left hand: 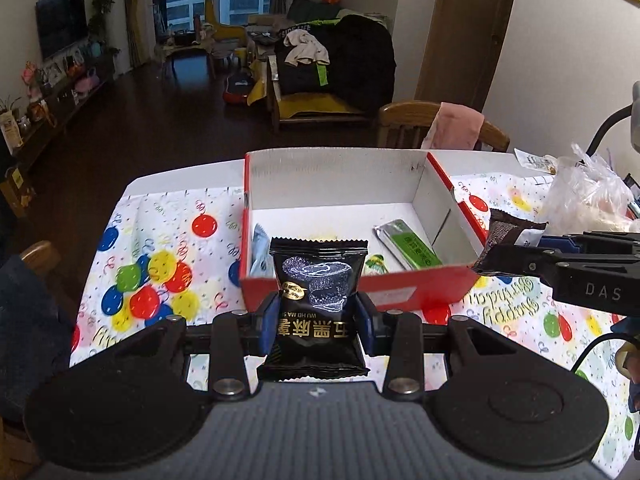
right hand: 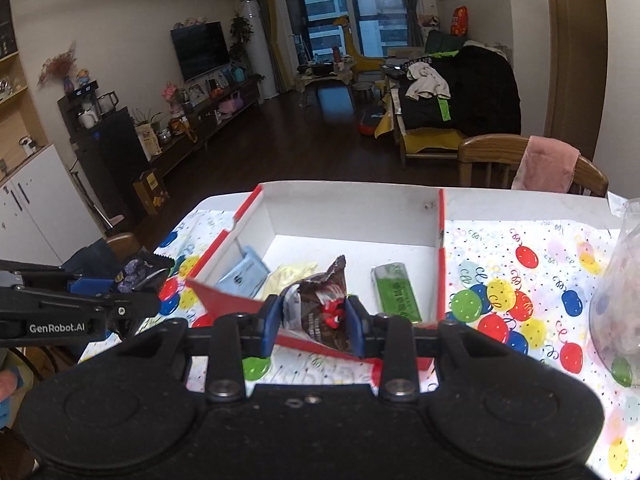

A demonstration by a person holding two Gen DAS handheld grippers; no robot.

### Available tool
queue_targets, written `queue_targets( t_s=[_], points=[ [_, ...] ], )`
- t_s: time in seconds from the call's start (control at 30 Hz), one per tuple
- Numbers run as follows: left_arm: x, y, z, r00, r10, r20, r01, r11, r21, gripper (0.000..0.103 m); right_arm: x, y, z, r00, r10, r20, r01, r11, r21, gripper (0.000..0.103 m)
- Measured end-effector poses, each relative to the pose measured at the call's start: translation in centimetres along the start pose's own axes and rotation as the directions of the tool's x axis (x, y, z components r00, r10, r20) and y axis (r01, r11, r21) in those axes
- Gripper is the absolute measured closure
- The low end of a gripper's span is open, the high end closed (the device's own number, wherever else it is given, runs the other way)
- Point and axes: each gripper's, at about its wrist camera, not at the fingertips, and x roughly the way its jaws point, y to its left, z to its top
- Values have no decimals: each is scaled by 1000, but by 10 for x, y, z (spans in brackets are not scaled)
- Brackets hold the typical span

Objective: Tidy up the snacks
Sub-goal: 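Carry both held packets over the red box, then lower both packets into the box and open both tools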

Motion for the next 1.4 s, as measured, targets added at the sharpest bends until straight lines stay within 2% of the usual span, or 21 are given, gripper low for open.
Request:
queue_targets(
  t_s=[0.3,0.47,0.63,0.83,1.1,1.4],
  points=[
    [41,-10,33,999,35,-39,-35,999,-2,64,33,-32,20,999,9,-52,-5,996,87,69],
    [64,-14,49,996,78,-51,-77,997,2,64,57,-38,30,996,-2,-85,8,997,75,69],
    [90,-10,60,990,97,-102,-100,995,-21,64,83,-41,37,991,-7,-136,16,998,65,69],
    [118,-8,66,979,128,-156,-134,991,-28,64,116,-39,38,978,-16,-206,27,998,50,69],
    [145,-11,68,967,168,-194,-173,985,-10,64,157,-42,32,951,-31,-309,47,998,46,69],
    [170,-11,57,951,189,-245,-190,982,20,64,173,-31,22,931,-58,-361,52,998,-25,69]
  ],
)
